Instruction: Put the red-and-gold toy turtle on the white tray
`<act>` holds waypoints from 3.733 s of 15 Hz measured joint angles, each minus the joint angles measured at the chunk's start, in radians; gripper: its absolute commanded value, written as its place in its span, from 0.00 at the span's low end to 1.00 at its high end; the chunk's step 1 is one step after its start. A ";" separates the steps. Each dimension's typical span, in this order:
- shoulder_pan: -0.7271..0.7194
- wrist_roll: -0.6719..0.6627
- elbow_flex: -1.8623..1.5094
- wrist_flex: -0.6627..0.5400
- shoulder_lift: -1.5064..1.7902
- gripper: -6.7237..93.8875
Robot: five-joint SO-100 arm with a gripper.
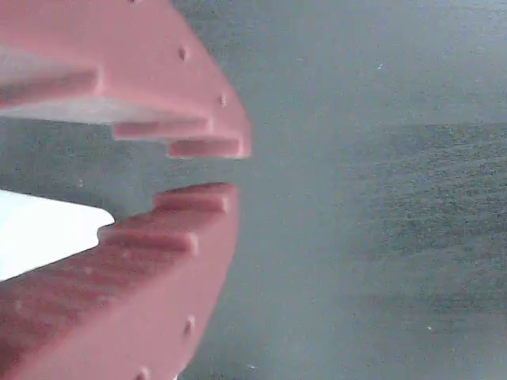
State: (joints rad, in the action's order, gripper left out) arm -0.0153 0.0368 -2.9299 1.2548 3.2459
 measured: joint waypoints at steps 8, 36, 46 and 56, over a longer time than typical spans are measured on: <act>0.000 -0.015 0.000 0.000 -0.003 0.07; -0.345 1.023 2.108 0.242 -2.290 0.65; -0.325 1.042 2.206 0.236 -2.488 0.65; -0.322 1.032 2.241 0.161 -2.588 0.57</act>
State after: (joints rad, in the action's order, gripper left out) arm -0.3375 1.0692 -0.6888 1.4159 0.6581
